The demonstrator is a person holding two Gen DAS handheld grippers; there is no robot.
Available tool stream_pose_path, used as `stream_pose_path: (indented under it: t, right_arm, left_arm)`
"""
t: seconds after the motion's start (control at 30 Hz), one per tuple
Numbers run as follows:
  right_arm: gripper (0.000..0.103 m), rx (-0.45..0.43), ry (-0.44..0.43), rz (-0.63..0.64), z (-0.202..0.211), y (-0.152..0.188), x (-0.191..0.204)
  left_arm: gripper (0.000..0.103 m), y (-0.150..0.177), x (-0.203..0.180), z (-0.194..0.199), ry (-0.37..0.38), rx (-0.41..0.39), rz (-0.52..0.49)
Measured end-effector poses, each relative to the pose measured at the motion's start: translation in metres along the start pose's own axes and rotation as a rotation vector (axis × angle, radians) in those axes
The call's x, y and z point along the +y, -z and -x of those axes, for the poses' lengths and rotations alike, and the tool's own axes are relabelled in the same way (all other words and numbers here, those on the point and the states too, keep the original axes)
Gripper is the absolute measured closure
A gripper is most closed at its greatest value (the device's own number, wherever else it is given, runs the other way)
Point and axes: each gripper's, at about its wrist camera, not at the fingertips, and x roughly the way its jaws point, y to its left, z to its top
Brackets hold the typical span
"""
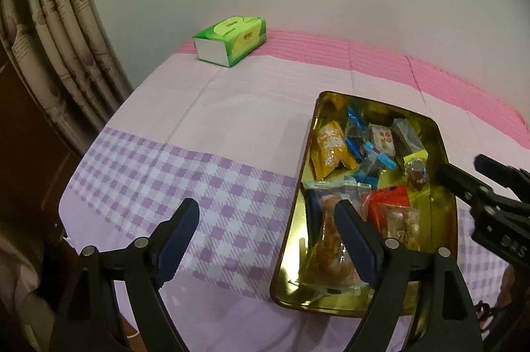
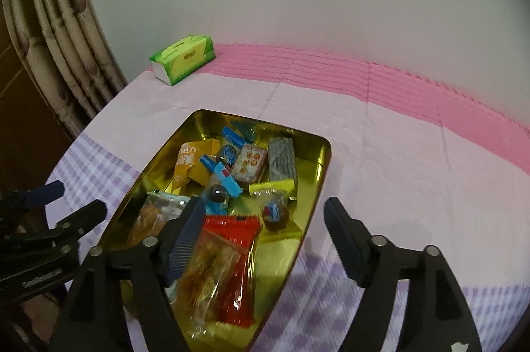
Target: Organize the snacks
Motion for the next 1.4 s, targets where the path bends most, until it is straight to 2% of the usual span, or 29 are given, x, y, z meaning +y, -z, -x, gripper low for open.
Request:
stream_pose_path:
  t: [0.3,0.47,0.6,0.9,1.4]
  right_arm:
    - [0.007,0.02,0.025,-0.038,0.018,0.025,-0.003]
    - [0.001,0.022,0.017,-0.05,0.024,0.034,-0.002]
    - [0.001,0.045,0.062,-0.031,0.022,0.041,0.001]
    - [0.001,0.066,0.099,0.023,0.021,0.054,0.007]
    - [0.001,0.067,0.076,0.092,0.024,0.058,0.028]
  left_arm:
    - [0.019,0.002,-0.005,0.001,0.0,0.001,-0.013]
    - [0.019,0.002,-0.007,0.003,-0.003,-0.001,-0.022]
    - [0.019,0.003,-0.008,0.004,0.0,0.001,-0.025]
    - [0.019,0.004,-0.011,0.006,-0.006,0.0,-0.037]
    - [0.019,0.017,-0.01,0.009,-0.004,0.022,-0.048]
